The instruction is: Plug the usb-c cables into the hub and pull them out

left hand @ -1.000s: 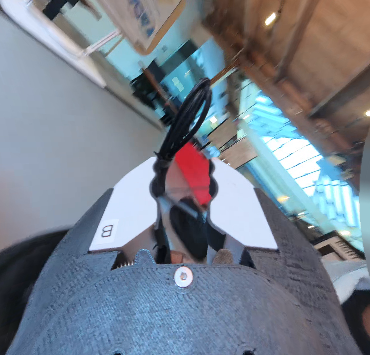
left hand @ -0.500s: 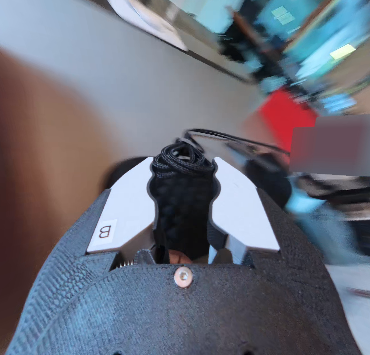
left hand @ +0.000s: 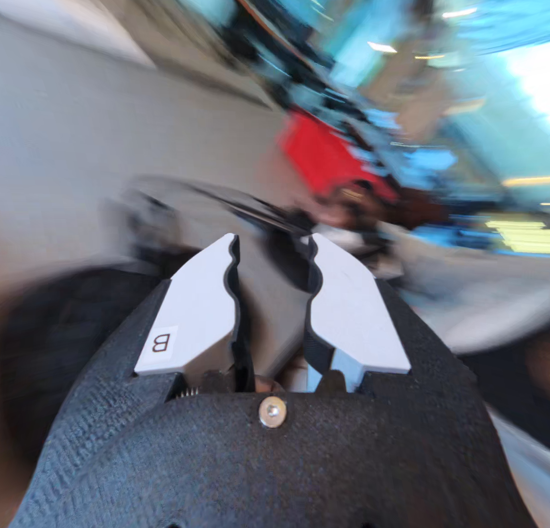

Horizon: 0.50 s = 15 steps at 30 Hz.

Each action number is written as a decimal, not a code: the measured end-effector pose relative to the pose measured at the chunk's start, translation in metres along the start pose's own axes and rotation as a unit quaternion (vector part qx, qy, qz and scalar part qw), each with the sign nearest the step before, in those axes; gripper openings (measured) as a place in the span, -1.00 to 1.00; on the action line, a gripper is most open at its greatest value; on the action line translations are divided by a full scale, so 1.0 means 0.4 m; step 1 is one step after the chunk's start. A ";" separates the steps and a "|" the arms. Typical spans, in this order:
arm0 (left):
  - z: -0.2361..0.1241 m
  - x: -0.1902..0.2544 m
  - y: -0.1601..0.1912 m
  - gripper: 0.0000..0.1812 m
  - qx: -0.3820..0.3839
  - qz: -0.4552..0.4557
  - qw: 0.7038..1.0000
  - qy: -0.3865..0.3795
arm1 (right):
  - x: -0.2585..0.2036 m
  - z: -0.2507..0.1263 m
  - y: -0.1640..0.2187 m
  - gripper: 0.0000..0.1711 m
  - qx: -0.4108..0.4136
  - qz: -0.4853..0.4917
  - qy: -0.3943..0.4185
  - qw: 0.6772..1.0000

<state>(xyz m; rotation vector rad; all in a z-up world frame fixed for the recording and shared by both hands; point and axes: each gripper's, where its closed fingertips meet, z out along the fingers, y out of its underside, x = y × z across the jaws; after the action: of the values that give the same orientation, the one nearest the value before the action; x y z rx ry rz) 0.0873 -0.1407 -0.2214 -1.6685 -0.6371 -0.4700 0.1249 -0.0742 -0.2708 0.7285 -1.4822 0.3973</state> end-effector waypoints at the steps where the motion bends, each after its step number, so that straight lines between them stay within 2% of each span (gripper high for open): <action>1: 0.039 0.030 0.045 -0.51 -0.032 -0.060 0.996 0.061 | 0.001 0.003 -0.010 -0.94 0.007 -0.010 0.002 1.000; 3: 0.096 0.055 0.103 -0.54 -0.064 -0.154 0.978 0.124 | 0.005 0.006 -0.026 -0.94 0.021 -0.025 0.004 0.999; 5: 0.132 0.054 0.135 -0.55 -0.079 -0.196 0.967 0.144 | 0.009 0.004 -0.038 -0.94 0.035 -0.036 0.002 0.999; 11: 0.147 0.089 0.165 -0.75 -0.123 -0.229 0.940 0.223 | 0.003 -0.006 -0.055 -0.94 0.061 -0.061 -0.013 0.996; 15: 0.160 0.083 0.176 -0.90 -0.121 -0.227 0.939 0.227 | 0.007 -0.003 -0.052 -0.94 0.060 -0.054 -0.009 0.997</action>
<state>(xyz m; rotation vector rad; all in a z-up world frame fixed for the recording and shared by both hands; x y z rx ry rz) 0.1553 -0.0814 -0.2662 -1.5540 -0.6315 -1.2723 0.1395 -0.0891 -0.2722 0.9058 -1.4378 0.4018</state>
